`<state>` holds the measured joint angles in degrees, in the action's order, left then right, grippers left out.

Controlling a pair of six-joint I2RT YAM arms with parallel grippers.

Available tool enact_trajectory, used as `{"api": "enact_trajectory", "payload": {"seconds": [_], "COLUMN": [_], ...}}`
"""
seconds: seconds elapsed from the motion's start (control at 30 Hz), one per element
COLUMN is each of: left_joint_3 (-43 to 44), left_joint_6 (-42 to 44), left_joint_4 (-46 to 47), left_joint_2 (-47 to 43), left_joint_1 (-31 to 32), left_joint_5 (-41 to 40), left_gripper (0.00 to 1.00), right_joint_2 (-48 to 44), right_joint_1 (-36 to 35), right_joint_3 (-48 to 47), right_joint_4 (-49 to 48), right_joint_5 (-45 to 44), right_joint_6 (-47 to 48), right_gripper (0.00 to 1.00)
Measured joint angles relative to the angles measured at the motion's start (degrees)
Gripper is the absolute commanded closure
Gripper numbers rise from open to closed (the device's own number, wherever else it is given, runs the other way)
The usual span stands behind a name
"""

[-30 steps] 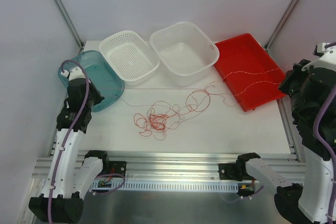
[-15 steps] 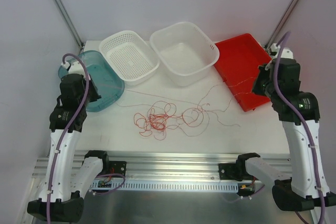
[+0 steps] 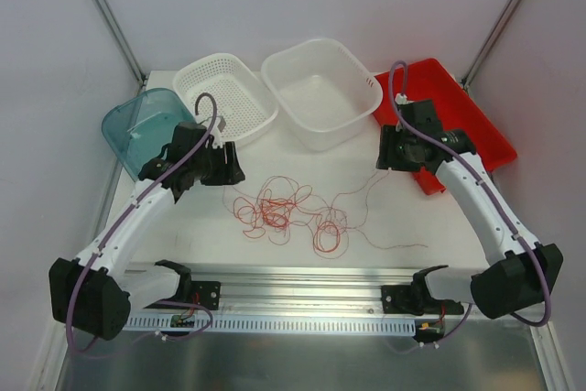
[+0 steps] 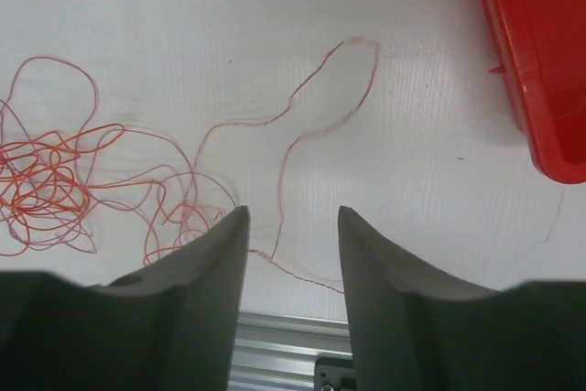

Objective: Untangle the cables

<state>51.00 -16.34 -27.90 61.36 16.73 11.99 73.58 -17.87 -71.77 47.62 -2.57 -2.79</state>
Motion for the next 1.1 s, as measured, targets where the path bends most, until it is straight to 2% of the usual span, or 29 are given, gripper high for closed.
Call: {"api": "enact_trajectory", "payload": {"seconds": [0.03, 0.07, 0.17, 0.27, 0.5, 0.63, 0.87, 1.1], "left_joint_3": [0.5, 1.0, 2.0, 2.2, -2.4, -4.1, -4.4, -5.0], "left_joint_6": [-0.6, -0.9, -1.7, -2.6, -6.6, -9.0, -10.9, -11.5], "left_joint_4": [0.3, 0.7, 1.7, 2.9, 7.9, 10.0, 14.6, 17.4], "left_joint_2": [1.3, 2.4, 3.8, 3.8, 3.6, 5.7, 10.2, 16.9], "left_joint_1": [0.4, 0.7, 3.0, 5.8, 11.1, 13.5, 17.1, 17.9], "left_joint_5": [0.0, 0.0, -0.1, 0.0, -0.1, -0.3, -1.7, -3.3], "left_gripper": [0.41, 0.3, 0.13, 0.07, 0.07, 0.08, 0.08, 0.08], "right_joint_2": [0.0, -0.2, -0.9, -2.5, -1.9, 5.0, 20.4, 24.2], "right_joint_1": [-0.8, -1.6, -4.5, -7.8, -13.6, -15.0, -16.2, -17.7], "right_joint_3": [0.0, 0.0, 0.0, 0.1, 3.7, 6.7, 6.8, 7.2], "right_joint_4": [-0.1, -0.3, -0.7, -1.7, -10.8, -19.3, -29.3, -34.5], "right_joint_5": [-0.4, -0.8, -1.3, -0.4, 5.5, 8.2, 12.4, 13.5], "right_joint_6": [-0.1, 0.0, 0.6, 1.2, -0.9, -2.8, -3.2, -8.1], "right_gripper": [0.43, 0.43, 0.42, 0.42, 0.42, 0.42, 0.43, 0.43]}}
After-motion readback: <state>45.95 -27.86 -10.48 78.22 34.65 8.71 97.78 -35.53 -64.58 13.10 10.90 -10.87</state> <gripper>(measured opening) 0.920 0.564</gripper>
